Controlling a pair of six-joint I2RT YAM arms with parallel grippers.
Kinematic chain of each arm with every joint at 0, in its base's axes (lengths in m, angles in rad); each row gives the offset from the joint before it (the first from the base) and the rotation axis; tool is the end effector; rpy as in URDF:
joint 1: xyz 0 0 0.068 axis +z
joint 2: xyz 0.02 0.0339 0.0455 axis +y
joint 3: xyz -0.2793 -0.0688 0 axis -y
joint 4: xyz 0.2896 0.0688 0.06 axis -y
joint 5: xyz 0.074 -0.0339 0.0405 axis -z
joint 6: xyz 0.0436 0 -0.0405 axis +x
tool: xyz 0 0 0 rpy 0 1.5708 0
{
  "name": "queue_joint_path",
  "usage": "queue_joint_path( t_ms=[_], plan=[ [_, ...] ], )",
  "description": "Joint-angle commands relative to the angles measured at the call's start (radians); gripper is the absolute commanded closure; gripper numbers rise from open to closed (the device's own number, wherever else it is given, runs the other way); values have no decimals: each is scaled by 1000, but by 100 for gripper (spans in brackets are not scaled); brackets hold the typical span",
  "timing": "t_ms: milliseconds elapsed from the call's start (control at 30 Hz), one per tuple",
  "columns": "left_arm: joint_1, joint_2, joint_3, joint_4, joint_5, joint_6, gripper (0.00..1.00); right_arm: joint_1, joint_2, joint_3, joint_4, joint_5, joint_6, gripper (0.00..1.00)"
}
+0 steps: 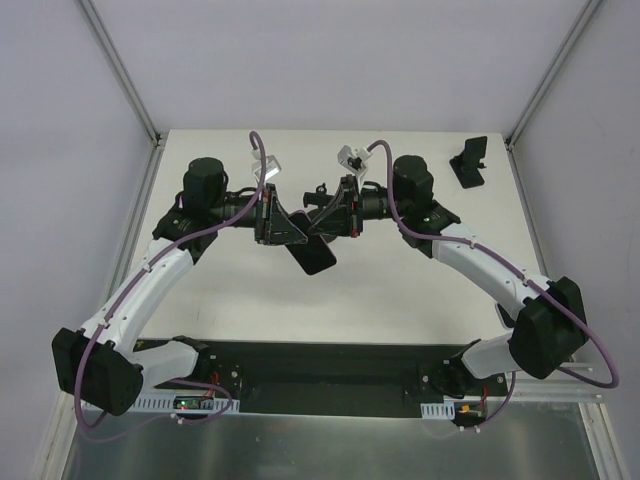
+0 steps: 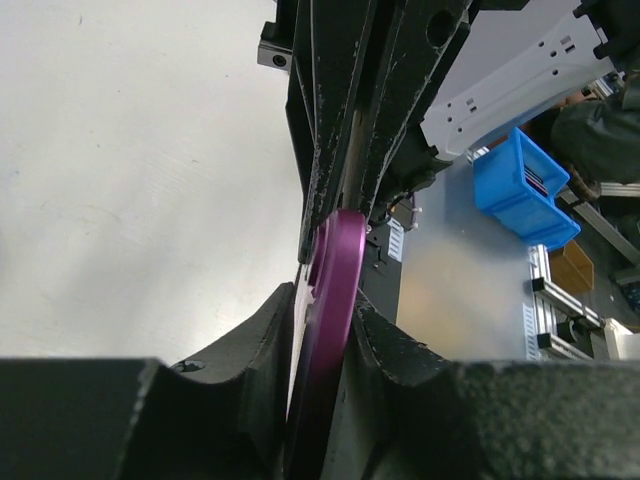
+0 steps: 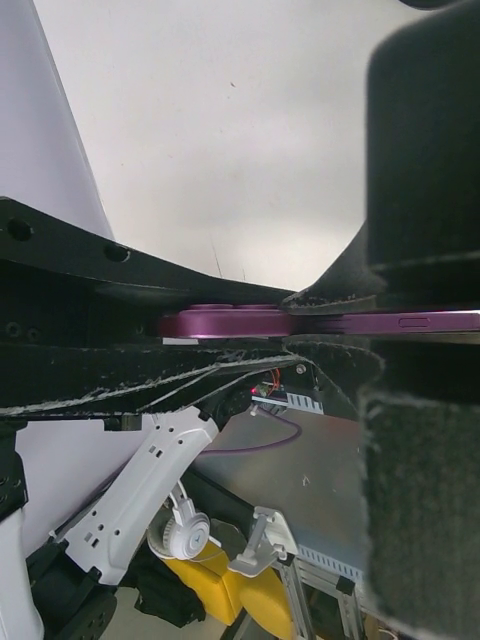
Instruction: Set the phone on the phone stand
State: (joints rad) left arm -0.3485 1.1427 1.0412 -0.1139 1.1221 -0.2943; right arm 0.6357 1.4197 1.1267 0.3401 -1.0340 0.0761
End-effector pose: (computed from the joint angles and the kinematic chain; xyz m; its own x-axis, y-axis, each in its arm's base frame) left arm 0.2582 -0.1356 0.3781 -0.4752 0.0388 -0.8790 0.8752 0.1237 -0.4677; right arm 0.2745 0.2491 0.3680 -0.0378 0.0204 -0.9991 -0.9943 -0.1000 0.0356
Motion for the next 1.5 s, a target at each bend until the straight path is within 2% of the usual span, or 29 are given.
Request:
queue_joint_path(
  t_ms=[0, 67, 100, 133, 233, 300, 333, 367, 400, 433, 467, 500, 533, 567, 633, 733, 800, 900, 933, 1000, 1200, 1300, 1467],
  plan=[
    [-40, 14, 54, 48, 35, 14, 79, 5, -47, 4, 94, -43, -15, 99],
    [-44, 12, 57, 57, 36, 12, 83, 4, -45, 5, 94, -46, -15, 99],
    [-46, 11, 57, 62, 30, 12, 96, 4, -44, 5, 94, -50, -15, 99],
    [-49, 9, 60, 62, 21, 12, 100, 5, -42, 8, 94, -51, -15, 99],
    [-52, -17, 51, 65, -34, 20, 100, 4, -45, 7, 92, -38, -13, 99],
    [-52, -58, 40, 54, -88, 26, 100, 1, -56, 8, 58, 45, -18, 69],
    [-52, -75, 28, 42, -187, 29, 100, -4, -62, 8, 31, 93, -28, 48],
    [-52, -110, 22, 22, -261, 38, 100, -5, -79, 15, -4, 150, -47, 35],
    [-52, -127, 19, -33, -342, 46, 100, -5, -88, 19, -106, 310, -70, 22],
    [-52, -141, 19, -74, -428, 47, 100, -5, -97, 25, -151, 407, -68, 0],
    [-52, -161, 22, -110, -597, 61, 100, -5, -106, 30, -230, 504, -68, 3],
    [-52, -169, 26, -178, -672, 64, 100, -7, -107, 47, -271, 692, -68, 4],
    [-50, -184, 23, -203, -759, 60, 100, -10, -105, 53, -306, 762, -67, 4],
    [-50, -192, 20, -223, -871, 50, 100, -16, -94, 59, -335, 803, -47, 4],
    [-50, -219, -1, -259, -941, 43, 100, -57, -71, 65, -360, 790, 38, 4],
    [-50, -245, -39, -260, -946, 44, 100, -67, 2, 120, -432, 827, 79, 4],
    [-50, -254, -59, -260, -930, 41, 100, -50, 41, 137, -478, 952, 79, 2],
    [-50, -277, -90, -259, -933, 35, 100, -4, 58, 145, -504, 1153, 93, 12],
    [-50, -290, -96, -259, -940, 34, 100, 14, 61, 145, -510, 1186, 103, 17],
    [-50, -302, -118, -254, -943, 41, 100, 31, 62, 143, -518, 1250, 137, 21],
    [-50, -327, -147, -218, -926, 73, 100, 107, 81, 159, -497, 1341, 156, 29],
    [-50, -322, -155, -196, -923, 80, 100, 124, 122, 200, -513, 1342, 146, 31],
    [-50, -301, -162, -165, -900, 83, 100, 151, 182, 235, -504, 1350, 88, 42]
  ],
)
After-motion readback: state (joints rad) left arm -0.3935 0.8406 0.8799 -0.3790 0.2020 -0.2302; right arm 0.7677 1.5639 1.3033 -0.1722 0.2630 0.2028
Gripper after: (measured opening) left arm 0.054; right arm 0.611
